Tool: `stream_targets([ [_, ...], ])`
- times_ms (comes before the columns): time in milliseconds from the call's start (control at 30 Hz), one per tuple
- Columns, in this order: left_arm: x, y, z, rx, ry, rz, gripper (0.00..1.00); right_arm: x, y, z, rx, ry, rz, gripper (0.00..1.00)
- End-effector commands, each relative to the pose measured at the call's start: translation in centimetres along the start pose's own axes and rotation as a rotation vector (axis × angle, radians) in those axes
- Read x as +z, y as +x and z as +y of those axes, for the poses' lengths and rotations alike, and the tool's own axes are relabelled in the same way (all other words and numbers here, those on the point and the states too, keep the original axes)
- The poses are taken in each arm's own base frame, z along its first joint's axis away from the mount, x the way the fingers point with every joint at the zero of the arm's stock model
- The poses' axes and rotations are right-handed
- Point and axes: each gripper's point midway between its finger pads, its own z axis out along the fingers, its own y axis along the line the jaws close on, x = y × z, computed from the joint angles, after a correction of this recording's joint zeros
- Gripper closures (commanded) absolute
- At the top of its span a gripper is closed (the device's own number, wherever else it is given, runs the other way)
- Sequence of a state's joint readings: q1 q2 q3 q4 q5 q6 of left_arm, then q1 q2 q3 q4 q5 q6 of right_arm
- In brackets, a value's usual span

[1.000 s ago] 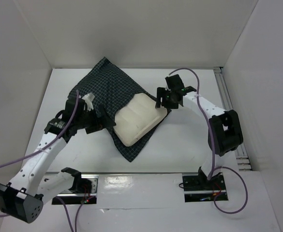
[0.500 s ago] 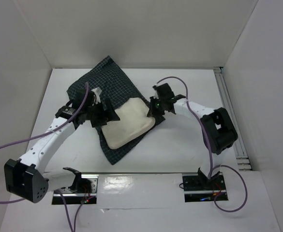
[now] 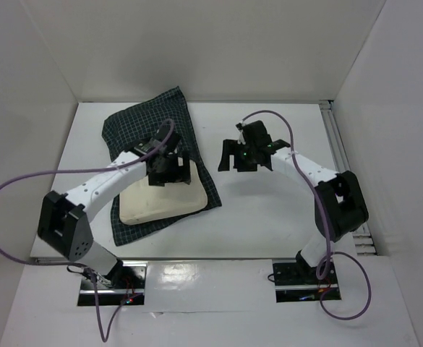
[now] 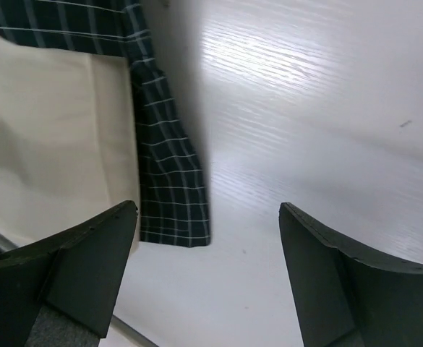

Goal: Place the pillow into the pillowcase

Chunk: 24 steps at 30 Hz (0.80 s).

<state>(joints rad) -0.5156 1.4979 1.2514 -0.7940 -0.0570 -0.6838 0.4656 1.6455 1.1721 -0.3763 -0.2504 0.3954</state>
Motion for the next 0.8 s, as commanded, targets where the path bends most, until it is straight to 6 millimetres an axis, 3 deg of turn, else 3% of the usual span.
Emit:
stream_targets([
  [0, 0.3, -0.8, 0.9, 0.095, -0.202, -0.038, 0.01, 0.2, 0.5, -1.1, -0.019, 0.049, 0.030, 0.13],
  [67, 0.6, -1.5, -0.7, 0.119, -0.206, -0.063, 0.01, 0.4, 0.0, -1.9, -0.003, 0.059, 0.020, 0.12],
  [167, 2.0, -1.9, -1.4, 0.124, -0.269, -0.066, 0.01, 0.4, 0.2, -2.5, 0.006, 0.068, 0.024, 0.12],
  [400, 6.1, -1.7, -0.8, 0.115, -0.411, -0.040, 0.01, 1.2, 1.4, -2.8, 0.004, 0.052, 0.058, 0.11],
  [433, 6.6, -1.8, -1.0, 0.114, -0.409, -0.043, 0.04, 1.2, 1.4, -2.8, 0.004, 0.052, 0.058, 0.11],
  [500, 7.5, -1.0, -1.1, 0.115, -0.398, -0.006, 0.19, 1.6, 1.5, -2.7, 0.004, 0.043, 0.060, 0.10],
  [533, 7.7, -1.1, -1.2, 0.112, -0.374, 0.003, 0.31, 1.9, 1.9, -2.8, 0.009, 0.036, 0.079, 0.08],
  [567, 7.5, -0.9, -1.2, 0.111, -0.366, 0.010, 0.69, 2.3, 1.5, -2.7, 0.007, 0.033, 0.072, 0.08],
  [633, 6.7, -2.0, -1.0, 0.066, -0.333, -0.006, 1.00, 3.0, 1.9, -1.9, -0.010, -0.002, 0.094, 0.08],
  [767, 4.4, -3.0, -1.5, 0.057, -0.243, -0.011, 1.00, 5.0, 1.5, 0.4, -0.064, -0.046, 0.102, 0.08],
])
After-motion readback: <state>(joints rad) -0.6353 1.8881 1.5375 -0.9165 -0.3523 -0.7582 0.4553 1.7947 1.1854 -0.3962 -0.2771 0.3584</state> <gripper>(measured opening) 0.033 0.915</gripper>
